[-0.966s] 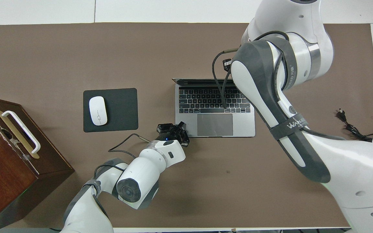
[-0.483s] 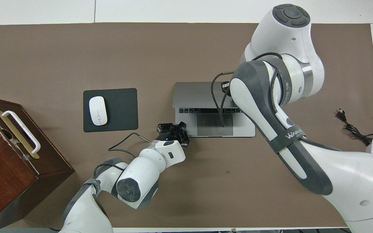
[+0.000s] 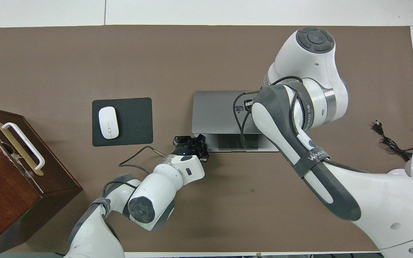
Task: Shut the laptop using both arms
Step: 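Push the laptop screen down with the right gripper onto the keyboard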
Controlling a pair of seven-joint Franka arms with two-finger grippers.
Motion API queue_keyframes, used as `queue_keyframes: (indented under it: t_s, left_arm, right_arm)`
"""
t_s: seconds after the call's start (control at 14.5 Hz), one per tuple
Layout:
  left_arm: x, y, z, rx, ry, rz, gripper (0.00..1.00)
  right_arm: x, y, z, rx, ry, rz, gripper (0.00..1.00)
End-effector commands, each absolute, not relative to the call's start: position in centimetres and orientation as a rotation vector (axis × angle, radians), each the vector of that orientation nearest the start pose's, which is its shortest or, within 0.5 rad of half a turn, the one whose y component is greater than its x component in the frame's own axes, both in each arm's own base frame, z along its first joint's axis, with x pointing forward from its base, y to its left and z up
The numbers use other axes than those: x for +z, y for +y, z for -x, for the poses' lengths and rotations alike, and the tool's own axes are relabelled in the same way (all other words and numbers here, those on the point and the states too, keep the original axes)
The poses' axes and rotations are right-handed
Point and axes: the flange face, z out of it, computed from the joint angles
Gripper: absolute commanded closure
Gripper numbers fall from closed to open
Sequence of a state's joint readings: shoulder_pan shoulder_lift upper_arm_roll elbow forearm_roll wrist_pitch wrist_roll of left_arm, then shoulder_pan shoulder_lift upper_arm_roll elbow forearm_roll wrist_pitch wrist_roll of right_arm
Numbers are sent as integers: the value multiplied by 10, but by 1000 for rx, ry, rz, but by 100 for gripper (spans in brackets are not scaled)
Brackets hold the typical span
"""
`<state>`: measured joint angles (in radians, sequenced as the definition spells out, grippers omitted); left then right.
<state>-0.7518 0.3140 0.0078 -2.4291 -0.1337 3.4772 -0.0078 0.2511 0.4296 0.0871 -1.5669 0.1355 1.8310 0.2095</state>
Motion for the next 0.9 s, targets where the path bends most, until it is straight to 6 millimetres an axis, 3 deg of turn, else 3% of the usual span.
queue_keyframes:
  t_s: [0.0,0.34,0.55,0.83]
  left_arm:
    - [221,-331,-411,-964,958,3053,100]
    - [221,-330,-411,-963,984,3037,100]
    - [215,-329,-410,-944,989,3036,100]
    - [215,-329,-410,-944,987,3037,100]
  right_arm:
    - [372,222,-609,295,-86,2995,100]
    - [362,221,-607,283,-79,2996,100]
    - [345,220,-604,260,-67,2997,100]
    - [344,220,-605,251,-65,2997,100]
